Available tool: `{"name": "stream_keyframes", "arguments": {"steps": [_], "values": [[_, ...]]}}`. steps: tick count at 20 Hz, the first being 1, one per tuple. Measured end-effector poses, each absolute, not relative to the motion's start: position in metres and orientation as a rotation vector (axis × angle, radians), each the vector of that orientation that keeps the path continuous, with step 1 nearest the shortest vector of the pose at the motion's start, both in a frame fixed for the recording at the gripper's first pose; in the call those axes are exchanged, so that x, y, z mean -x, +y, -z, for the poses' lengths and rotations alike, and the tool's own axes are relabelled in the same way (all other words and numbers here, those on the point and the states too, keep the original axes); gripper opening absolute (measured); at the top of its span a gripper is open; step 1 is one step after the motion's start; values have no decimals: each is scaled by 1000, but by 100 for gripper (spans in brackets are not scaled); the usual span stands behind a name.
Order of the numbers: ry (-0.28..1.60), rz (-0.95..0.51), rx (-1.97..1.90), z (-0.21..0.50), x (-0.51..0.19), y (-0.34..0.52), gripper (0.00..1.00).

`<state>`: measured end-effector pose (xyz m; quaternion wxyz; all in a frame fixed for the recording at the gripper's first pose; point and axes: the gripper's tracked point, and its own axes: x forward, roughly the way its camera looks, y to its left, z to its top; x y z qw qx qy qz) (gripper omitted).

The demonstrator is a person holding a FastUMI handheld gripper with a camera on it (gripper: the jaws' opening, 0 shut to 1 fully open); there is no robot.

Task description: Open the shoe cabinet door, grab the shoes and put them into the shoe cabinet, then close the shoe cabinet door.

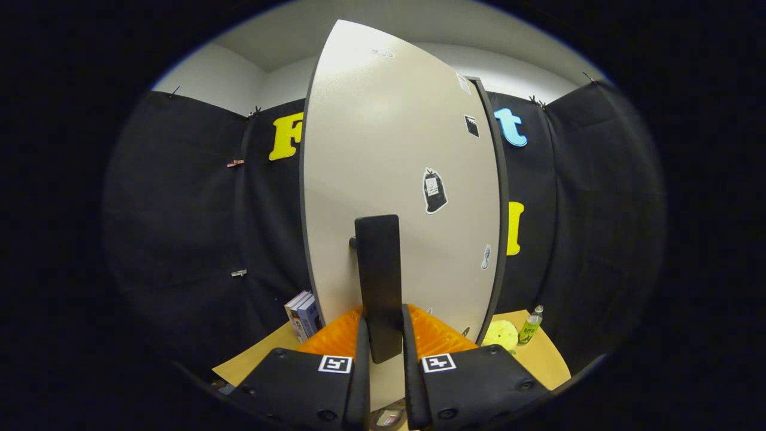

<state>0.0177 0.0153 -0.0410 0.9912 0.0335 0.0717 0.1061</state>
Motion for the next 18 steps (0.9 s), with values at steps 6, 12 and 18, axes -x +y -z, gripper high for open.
{"name": "stream_keyframes", "arguments": {"steps": [6,12,18], "values": [[133,-196,-65,38,-9,-5,27],[133,-152,-63,38,-6,-25,27],[146,-97,-81,38,6,-46,27]]}}
